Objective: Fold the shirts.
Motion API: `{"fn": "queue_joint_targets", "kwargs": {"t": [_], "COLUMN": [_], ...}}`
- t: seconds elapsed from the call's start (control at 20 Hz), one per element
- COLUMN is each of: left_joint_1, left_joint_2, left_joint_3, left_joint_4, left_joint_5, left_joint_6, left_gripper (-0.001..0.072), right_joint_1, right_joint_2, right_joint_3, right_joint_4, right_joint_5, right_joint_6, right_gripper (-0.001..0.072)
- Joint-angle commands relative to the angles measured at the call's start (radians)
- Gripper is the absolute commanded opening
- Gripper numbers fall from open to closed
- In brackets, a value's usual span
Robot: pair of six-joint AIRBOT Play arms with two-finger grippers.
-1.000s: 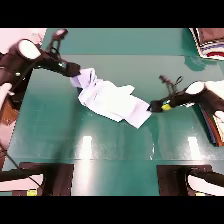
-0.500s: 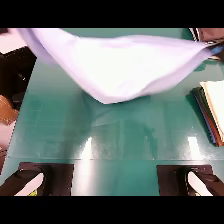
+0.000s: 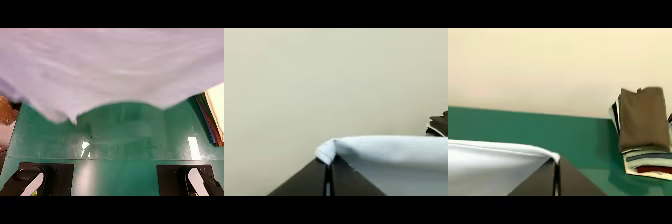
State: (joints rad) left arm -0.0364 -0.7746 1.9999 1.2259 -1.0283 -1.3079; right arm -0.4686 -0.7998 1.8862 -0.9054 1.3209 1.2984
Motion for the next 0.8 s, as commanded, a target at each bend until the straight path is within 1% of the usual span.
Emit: {"fn": "queue_joint_targets", "kwargs": {"t": [0.0, 0.1, 0.15, 0.3, 0.4, 0.5, 0.6, 0.65, 0.7, 0.75], "left_joint_1": [0.001, 0.001, 0.001, 0.001, 0.001, 0.001, 0.001, 0.001, 0.001, 0.001], "left_joint_2": [-0.080, -0.186, -0.249, -0.450, -0.579, -0.710, -0.806, -0.838, -0.859, -0.867], "left_joint_3": [-0.024, -0.096, -0.139, -0.261, -0.327, -0.349, -0.349, -0.349, -0.349, -0.349], "left_joint_4": [0.034, 0.028, 0.027, 0.011, -0.013, -0.021, -0.021, -0.021, -0.021, -0.020], "left_joint_5": [-0.057, -0.108, -0.125, -0.160, -0.154, -0.149, -0.121, -0.101, -0.082, -0.071], "left_joint_6": [-0.004, -0.004, -0.005, -0.025, -0.027, -0.025, -0.018, -0.018, -0.015, -0.008], "left_gripper": [0.0025, 0.0026, 0.0026, 0.0027, 0.0028, 0.0028, 0.0029, 0.0030, 0.0118, 0.0420], "right_joint_1": [-0.006, 0.072, 0.125, 0.318, 0.424, 0.492, 0.533, 0.548, 0.561, 0.568], "right_joint_2": [-0.121, -0.207, -0.247, -0.395, -0.514, -0.637, -0.754, -0.809, -0.854, -0.888], "right_joint_3": [0.103, 0.061, 0.023, -0.111, -0.176, -0.190, -0.145, -0.105, -0.064, -0.027], "right_joint_4": [-0.006, -0.033, -0.087, -0.345, -0.460, -0.483, -0.479, -0.473, -0.474, -0.474], "right_joint_5": [0.132, 0.166, 0.166, 0.161, 0.113, 0.043, -0.005, -0.007, -0.001, 0.006], "right_joint_6": [0.030, 0.048, 0.059, 0.078, 0.078, 0.078, 0.092, 0.101, 0.108, 0.109], "right_gripper": [0.0014, 0.0014, 0.0015, 0.0014, 0.0015, 0.0015, 0.0015, 0.0016, 0.0017, 0.0017]}}
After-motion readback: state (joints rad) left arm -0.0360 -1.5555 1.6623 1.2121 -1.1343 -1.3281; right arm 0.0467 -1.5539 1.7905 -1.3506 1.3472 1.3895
